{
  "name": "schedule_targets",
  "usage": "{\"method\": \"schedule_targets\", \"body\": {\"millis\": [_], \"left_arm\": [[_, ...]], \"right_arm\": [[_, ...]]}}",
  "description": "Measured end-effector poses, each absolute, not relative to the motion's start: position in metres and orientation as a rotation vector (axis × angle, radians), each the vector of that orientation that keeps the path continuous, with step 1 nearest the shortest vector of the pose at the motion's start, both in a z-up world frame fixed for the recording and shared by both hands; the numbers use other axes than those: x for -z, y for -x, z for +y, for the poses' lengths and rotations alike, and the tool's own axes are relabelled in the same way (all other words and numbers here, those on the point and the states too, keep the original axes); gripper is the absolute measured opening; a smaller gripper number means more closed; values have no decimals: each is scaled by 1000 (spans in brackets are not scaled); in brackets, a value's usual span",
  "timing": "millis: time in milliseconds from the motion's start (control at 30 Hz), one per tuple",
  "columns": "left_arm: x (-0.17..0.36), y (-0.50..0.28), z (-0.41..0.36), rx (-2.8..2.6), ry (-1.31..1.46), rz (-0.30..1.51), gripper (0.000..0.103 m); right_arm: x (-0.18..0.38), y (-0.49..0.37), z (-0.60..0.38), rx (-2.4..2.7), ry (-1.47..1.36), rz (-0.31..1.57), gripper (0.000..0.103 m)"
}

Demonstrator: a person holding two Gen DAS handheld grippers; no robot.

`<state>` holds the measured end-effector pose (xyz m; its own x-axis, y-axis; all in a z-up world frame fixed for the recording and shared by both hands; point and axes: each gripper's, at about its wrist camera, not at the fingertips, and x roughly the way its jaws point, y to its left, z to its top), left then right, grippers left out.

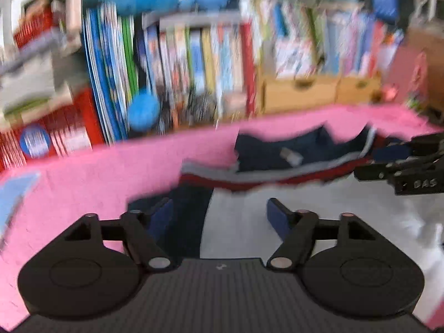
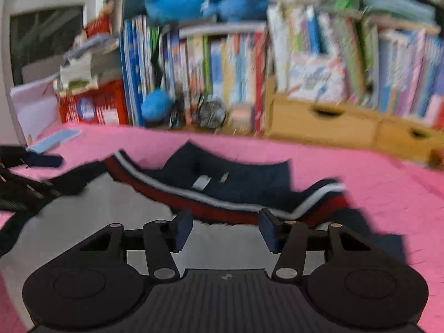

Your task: Fold clothes

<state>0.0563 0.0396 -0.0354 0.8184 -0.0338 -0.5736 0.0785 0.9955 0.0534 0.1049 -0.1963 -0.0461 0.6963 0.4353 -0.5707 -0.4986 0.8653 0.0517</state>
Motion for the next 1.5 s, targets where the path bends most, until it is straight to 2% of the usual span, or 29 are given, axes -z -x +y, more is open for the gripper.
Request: {"method": "schedule_targets", "body": {"millis": [133, 200, 333, 433, 467, 600, 733, 900, 1033, 1200, 1267, 1367, 1500], "left_arm": [[67, -61, 60, 76, -44, 632, 77], [68, -58, 61, 80, -53, 628, 79], [69, -53, 63, 88, -69, 624, 79], [64, -52, 66, 95, -75, 629, 80], [62, -51, 68, 90, -73, 632, 81], [33, -36, 70, 44, -53, 585, 76], [2, -14, 42, 146, -68, 498, 79], [38, -9, 22, 20, -219, 589, 80], [53, -1, 56, 40, -127, 628, 92], [51, 9, 68, 41, -80, 652, 90], [43, 11, 68, 55, -40, 655, 89], [30, 11, 64, 118, 24, 638, 89], [21, 13, 41, 162, -47, 610, 89]], "right_arm": [[62, -127, -211, -499, 87, 658, 53], [64, -133, -233, -482, 67, 668, 65], [65, -132, -267, -452, 63, 662, 65], [56, -113, -262, -490, 105, 601, 74], [53, -107, -260, -503, 119, 580, 82], [41, -82, -254, -552, 174, 498, 79], [29, -57, -248, -601, 230, 414, 79], [54, -23, -202, -739, 347, 484, 79], [74, -29, -254, -604, 308, 579, 80], [62, -42, -359, -192, 152, 654, 83], [53, -27, -379, -172, 71, 635, 82], [43, 1, -353, -198, 135, 566, 83], [43, 28, -276, -404, 182, 514, 95]]}}
